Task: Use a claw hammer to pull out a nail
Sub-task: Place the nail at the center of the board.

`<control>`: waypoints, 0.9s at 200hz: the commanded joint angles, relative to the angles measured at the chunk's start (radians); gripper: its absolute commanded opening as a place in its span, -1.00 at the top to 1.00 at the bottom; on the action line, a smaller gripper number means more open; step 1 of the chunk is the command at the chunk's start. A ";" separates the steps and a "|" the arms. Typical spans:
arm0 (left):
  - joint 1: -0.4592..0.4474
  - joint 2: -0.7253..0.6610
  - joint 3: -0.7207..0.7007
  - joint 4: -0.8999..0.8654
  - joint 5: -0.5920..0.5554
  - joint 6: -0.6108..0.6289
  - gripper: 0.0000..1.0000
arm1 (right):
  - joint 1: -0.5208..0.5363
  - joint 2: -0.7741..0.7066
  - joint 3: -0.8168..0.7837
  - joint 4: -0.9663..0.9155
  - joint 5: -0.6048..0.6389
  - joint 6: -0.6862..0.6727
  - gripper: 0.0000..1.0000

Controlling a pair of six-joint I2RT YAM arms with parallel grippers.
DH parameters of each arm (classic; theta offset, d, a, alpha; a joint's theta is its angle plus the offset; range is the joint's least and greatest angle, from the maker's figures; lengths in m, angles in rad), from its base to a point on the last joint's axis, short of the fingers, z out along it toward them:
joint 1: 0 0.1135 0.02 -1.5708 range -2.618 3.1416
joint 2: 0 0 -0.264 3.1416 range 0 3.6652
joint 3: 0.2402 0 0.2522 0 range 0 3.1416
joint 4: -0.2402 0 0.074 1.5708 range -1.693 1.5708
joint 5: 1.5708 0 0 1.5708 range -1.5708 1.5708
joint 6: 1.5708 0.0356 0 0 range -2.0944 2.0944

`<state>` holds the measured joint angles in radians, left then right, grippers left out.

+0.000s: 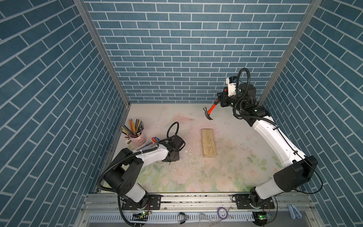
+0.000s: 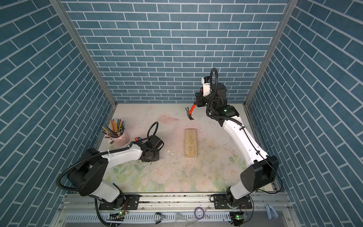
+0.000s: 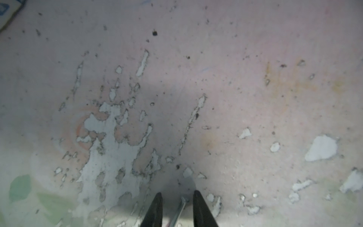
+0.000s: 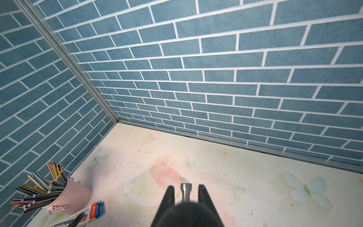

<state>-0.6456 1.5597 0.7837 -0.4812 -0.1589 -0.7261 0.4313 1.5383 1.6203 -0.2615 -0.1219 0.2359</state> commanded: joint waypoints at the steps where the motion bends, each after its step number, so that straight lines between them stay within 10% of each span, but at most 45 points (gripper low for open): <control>1: 0.021 0.045 -0.064 -0.086 -0.032 -0.022 0.44 | -0.004 -0.050 0.010 0.107 -0.018 0.020 1.00; 180: 0.041 -0.082 0.011 -0.049 0.027 0.041 0.19 | -0.006 -0.044 0.017 0.103 -0.033 0.032 1.00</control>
<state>-0.6132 1.5078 0.7502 -0.4763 -0.1402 -0.7055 0.4309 1.5387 1.6203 -0.2615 -0.1333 0.2386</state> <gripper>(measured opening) 0.378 0.203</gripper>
